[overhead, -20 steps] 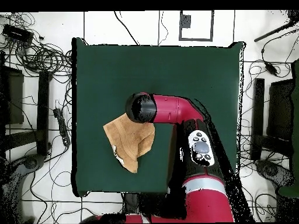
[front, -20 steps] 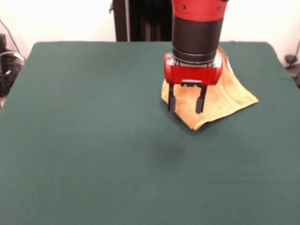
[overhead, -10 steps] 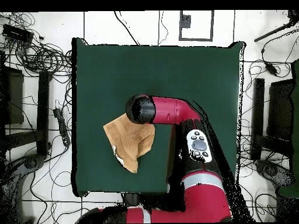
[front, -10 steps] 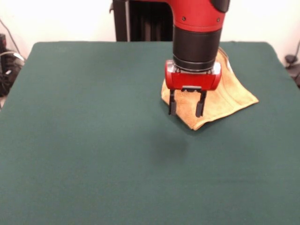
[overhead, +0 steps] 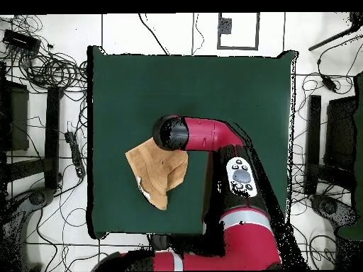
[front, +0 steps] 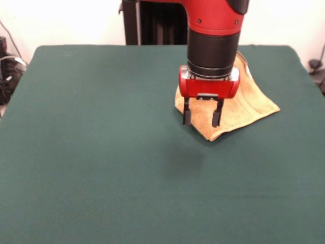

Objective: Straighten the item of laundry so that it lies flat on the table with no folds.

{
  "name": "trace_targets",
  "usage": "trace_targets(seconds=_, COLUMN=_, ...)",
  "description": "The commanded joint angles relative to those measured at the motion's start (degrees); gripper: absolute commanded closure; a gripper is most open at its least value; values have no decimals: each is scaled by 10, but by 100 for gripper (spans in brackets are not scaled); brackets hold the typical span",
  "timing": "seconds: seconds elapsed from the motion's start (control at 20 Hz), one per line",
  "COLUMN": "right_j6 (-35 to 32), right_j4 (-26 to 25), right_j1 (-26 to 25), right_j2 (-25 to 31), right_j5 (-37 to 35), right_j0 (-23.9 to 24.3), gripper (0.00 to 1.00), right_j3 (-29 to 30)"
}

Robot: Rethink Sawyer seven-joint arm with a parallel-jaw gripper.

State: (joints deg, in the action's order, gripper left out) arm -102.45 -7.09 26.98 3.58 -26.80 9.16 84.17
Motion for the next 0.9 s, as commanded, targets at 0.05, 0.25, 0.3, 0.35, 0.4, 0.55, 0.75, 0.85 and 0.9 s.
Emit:
trace_targets(seconds=0.05, right_j6=-25, right_j4=-19, right_j1=-33, right_j2=56, right_j5=-1, right_j0=-27, gripper=0, right_j3=43)
trace_targets(seconds=0.25, right_j6=-33, right_j4=-19, right_j1=-34, right_j2=51, right_j5=4, right_j0=-34, gripper=0, right_j3=44)
trace_targets(seconds=0.3, right_j6=-35, right_j4=-19, right_j1=-34, right_j2=50, right_j5=5, right_j0=-35, gripper=0, right_j3=45)
trace_targets(seconds=0.35, right_j6=-37, right_j4=-19, right_j1=-35, right_j2=49, right_j5=7, right_j0=-36, gripper=0, right_j3=45)
trace_targets(seconds=0.4, right_j6=-39, right_j4=-18, right_j1=-35, right_j2=48, right_j5=8, right_j0=-37, gripper=0, right_j3=46)
trace_targets(seconds=0.55, right_j6=-41, right_j4=-18, right_j1=-34, right_j2=44, right_j5=6, right_j0=-42, gripper=0, right_j3=43)
trace_targets(seconds=0.75, right_j6=-45, right_j4=-15, right_j1=-34, right_j2=42, right_j5=8, right_j0=-45, gripper=0, right_j3=44)
trace_targets(seconds=0.85, right_j6=-43, right_j4=-15, right_j1=-37, right_j2=44, right_j5=12, right_j0=-42, gripper=0, right_j3=45)
trace_targets(seconds=0.9, right_j6=-42, right_j4=-16, right_j1=-39, right_j2=44, right_j5=16, right_j0=-41, gripper=0, right_j3=46)
